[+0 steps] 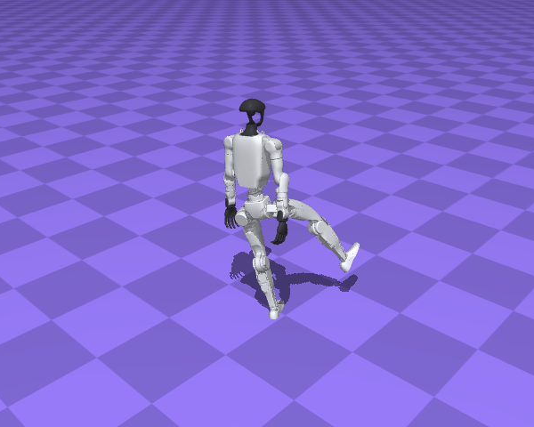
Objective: In place motions
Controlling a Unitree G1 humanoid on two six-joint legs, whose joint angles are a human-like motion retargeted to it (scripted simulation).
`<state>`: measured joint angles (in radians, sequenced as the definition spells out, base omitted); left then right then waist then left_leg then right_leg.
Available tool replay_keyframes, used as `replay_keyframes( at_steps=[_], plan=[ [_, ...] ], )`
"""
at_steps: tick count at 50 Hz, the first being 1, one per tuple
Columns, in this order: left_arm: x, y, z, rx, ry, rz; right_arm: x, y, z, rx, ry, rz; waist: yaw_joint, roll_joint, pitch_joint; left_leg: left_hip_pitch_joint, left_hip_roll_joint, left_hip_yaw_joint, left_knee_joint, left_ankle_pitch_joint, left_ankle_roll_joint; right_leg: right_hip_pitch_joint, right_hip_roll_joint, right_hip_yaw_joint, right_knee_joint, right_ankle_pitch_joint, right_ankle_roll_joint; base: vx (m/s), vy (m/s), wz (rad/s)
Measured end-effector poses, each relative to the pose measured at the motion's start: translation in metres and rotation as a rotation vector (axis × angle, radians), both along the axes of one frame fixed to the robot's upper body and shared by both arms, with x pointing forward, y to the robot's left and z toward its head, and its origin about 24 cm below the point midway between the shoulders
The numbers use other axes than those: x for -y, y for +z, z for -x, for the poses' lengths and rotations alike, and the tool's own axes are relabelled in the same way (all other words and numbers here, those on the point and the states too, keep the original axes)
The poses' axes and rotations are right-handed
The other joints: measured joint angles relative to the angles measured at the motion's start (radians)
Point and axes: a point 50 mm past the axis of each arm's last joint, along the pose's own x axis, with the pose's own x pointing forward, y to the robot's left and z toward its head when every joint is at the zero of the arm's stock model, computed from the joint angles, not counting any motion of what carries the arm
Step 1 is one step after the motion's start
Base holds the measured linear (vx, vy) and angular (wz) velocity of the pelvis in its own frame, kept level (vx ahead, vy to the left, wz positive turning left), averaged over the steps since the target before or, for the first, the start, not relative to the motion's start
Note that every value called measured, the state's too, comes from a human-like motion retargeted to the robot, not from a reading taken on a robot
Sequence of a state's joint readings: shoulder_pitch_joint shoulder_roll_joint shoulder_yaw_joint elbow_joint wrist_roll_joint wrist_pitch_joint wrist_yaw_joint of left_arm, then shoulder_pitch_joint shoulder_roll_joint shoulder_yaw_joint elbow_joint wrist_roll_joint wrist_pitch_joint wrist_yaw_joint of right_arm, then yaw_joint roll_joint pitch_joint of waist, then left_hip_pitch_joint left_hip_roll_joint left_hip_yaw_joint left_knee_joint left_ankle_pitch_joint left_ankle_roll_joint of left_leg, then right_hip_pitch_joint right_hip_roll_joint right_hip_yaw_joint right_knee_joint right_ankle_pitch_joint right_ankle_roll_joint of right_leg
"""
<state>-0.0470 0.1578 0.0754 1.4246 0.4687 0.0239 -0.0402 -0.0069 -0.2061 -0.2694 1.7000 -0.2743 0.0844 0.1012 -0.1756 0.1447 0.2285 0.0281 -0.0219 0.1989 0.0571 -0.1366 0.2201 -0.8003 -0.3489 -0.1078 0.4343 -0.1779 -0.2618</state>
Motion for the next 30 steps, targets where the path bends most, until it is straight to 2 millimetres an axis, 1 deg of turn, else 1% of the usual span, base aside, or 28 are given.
replay_keyframes(
  at_steps=[2, 3, 5, 7, 8, 9, 10, 13, 16, 17, 18, 19, 20, 21, 22, 23, 25, 27, 28, 30],
  plan=[
    [0.004, -0.002, 0.009, -0.026, 0.015, 0.012, 0.001, 0.0, -0.001, 0.005, 0.01, 0.003, -0.001, -0.01, -0.008, 0.005, -0.013, -0.012, 0.006, -0.004, -0.003, 0.057, 0.005, -0.015, -0.004, 0.009, 0.0, 0.04, -0.3, 0.01],
    [0.004, -0.003, 0.017, -0.046, 0.029, 0.012, 0.0, 0.0, -0.001, 0.01, 0.024, 0.002, 0.008, -0.008, -0.009, 0.011, 0.0, -0.008, 0.013, -0.009, -0.011, 0.113, 0.035, -0.032, -0.043, 0.031, 0.0, 0.01, -0.43, 0.04],
    [0.008, -0.005, 0.031, -0.088, 0.046, 0.023, 0.003, 0.0, -0.003, 0.019, 0.034, 0.017, 0.009, -0.021, -0.019, 0.019, -0.002, -0.025, 0.016, -0.007, -0.032, 0.201, 0.054, -0.087, -0.05, 0.039, 0.0, -0.01, -0.61, 0.18],
    [0.009, -0.005, 0.053, -0.145, 0.066, 0.014, 0.002, -0.001, 0.0, 0.017, 0.048, 0.029, 0.026, -0.021, -0.031, 0.032, 0.045, -0.033, 0.019, -0.005, -0.072, 0.339, 0.129, -0.172, -0.119, 0.083, 0.0, -0.01, -0.74, -0.09],
    [0.008, -0.005, 0.066, -0.175, 0.075, 0.006, 0.001, -0.001, 0.003, 0.013, 0.055, 0.034, 0.038, -0.022, -0.047, 0.034, 0.073, -0.031, 0.014, -0.001, -0.095, 0.394, 0.175, -0.204, -0.145, 0.107, 0.0, 0.02, -0.69, -0.51],
    [0.007, -0.004, 0.075, -0.2, 0.082, -0.003, 0.0, -0.001, 0.003, 0.016, 0.062, 0.041, 0.06, -0.026, -0.063, 0.032, 0.086, -0.021, 0.014, -0.002, -0.109, 0.444, 0.207, -0.221, -0.168, 0.139, 0.021, 0.05, -0.56, -0.77],
    [0.004, -0.004, 0.084, -0.22, 0.088, -0.012, 0.0, -0.002, 0.001, 0.021, 0.069, 0.048, 0.086, -0.032, -0.079, 0.029, 0.092, -0.008, 0.015, -0.006, -0.117, 0.492, 0.231, -0.232, -0.191, 0.176, 0.052, 0.07, -0.32, -0.73],
    [-0.001, -0.001, 0.103, -0.272, 0.105, -0.035, 0.003, -0.002, -0.009, 0.044, 0.097, 0.071, 0.136, -0.07, -0.116, 0.022, 0.048, -0.006, 0.011, -0.015, -0.114, 0.62, 0.229, -0.221, -0.184, 0.286, 0.207, 0.08, -0.14, -0.5],
    [-0.007, 0.002, 0.118, -0.313, 0.133, -0.064, 0.004, -0.003, -0.024, 0.088, 0.138, 0.077, 0.187, -0.122, -0.151, 0.005, -0.005, 0.013, 0.004, -0.02, -0.111, 0.745, 0.23, -0.174, -0.208, 0.426, 0.395, 0.04, -0.12, -0.49],
    [-0.009, 0.004, 0.122, -0.326, 0.145, -0.074, 0.003, -0.003, -0.03, 0.105, 0.153, 0.075, 0.196, -0.137, -0.163, -0.005, -0.019, 0.015, 0.004, -0.021, -0.111, 0.785, 0.233, -0.166, -0.223, 0.43, 0.447, 0.03, -0.18, -0.12],
    [-0.011, 0.005, 0.127, -0.339, 0.157, -0.084, 0.002, -0.004, -0.035, 0.121, 0.168, 0.071, 0.196, -0.146, -0.176, -0.014, -0.025, 0.011, 0.005, -0.021, -0.113, 0.822, 0.243, -0.173, -0.239, 0.345, 0.467, 0.05, -0.22, 0.13],
    [-0.013, 0.006, 0.13, -0.352, 0.168, -0.095, 0.001, -0.004, -0.04, 0.138, 0.185, 0.064, 0.196, -0.158, -0.184, -0.019, -0.034, 0.006, 0.006, -0.022, -0.116, 0.858, 0.237, -0.228, -0.271, 0.277, 0.464, 0.07, -0.23, 0.31],
    [-0.015, 0.007, 0.134, -0.363, 0.18, -0.105, -0.001, -0.005, -0.045, 0.155, 0.202, 0.055, 0.195, -0.172, -0.189, -0.021, -0.045, 0.001, 0.006, -0.023, -0.119, 0.894, 0.222, -0.307, -0.31, 0.217, 0.449, 0.09, -0.2, 0.13],
    [-0.017, 0.009, 0.137, -0.376, 0.189, -0.114, -0.003, -0.005, -0.048, 0.167, 0.219, 0.045, 0.211, -0.184, -0.195, -0.016, -0.05, 0.008, 0.003, -0.025, -0.125, 0.915, 0.213, -0.408, -0.369, 0.226, 0.393, 0.09, -0.2, -0.18],
    [-0.019, 0.009, 0.138, -0.384, 0.199, -0.122, -0.005, -0.005, -0.052, 0.181, 0.237, 0.034, 0.231, -0.195, -0.198, -0.012, -0.054, 0.019, -0.001, -0.028, -0.131, 0.926, 0.21, -0.451, -0.412, 0.231, 0.351, 0.05, -0.21, -0.68],
    [-0.02, 0.01, 0.135, -0.385, 0.209, -0.129, -0.008, -0.006, -0.059, 0.198, 0.257, 0.021, 0.262, -0.207, -0.199, -0.011, -0.055, 0.04, -0.006, -0.03, -0.138, 0.917, 0.22, -0.377, -0.425, 0.23, 0.338, -0.05, -0.23, -1.0],
    [-0.016, 0.007, 0.126, -0.365, 0.227, -0.133, -0.011, -0.005, -0.073, 0.236, 0.293, 0.007, 0.331, -0.201, -0.22, -0.034, -0.021, 0.086, -0.014, -0.033, -0.158, 0.85, 0.201, -0.286, -0.391, 0.23, 0.367, -0.16, -0.24, -0.97],
    [-0.006, 0.003, 0.117, -0.32, 0.253, -0.107, -0.01, -0.003, -0.088, 0.277, 0.342, 0.013, 0.313, -0.203, -0.23, -0.062, -0.018, 0.062, -0.017, -0.024, -0.172, 0.804, 0.219, -0.264, -0.378, 0.224, 0.348, -0.16, -0.17, 0.0],
    [0.0, 0.001, 0.112, -0.293, 0.272, -0.082, -0.01, -0.002, -0.098, 0.303, 0.378, 0.017, 0.308, -0.197, -0.224, -0.065, -0.01, 0.071, -0.022, -0.021, -0.177, 0.791, 0.232, -0.228, -0.367, 0.219, 0.347, -0.11, -0.16, 0.05],
    [0.009, -0.003, 0.101, -0.242, 0.295, -0.034, -0.011, 0.001, -0.116, 0.356, 0.45, 0.027, 0.261, -0.179, -0.197, -0.059, 0.005, 0.066, -0.027, -0.012, -0.185, 0.797, 0.252, -0.243, -0.361, 0.211, 0.342, -0.03, -0.16, 0.36]
  ],
)
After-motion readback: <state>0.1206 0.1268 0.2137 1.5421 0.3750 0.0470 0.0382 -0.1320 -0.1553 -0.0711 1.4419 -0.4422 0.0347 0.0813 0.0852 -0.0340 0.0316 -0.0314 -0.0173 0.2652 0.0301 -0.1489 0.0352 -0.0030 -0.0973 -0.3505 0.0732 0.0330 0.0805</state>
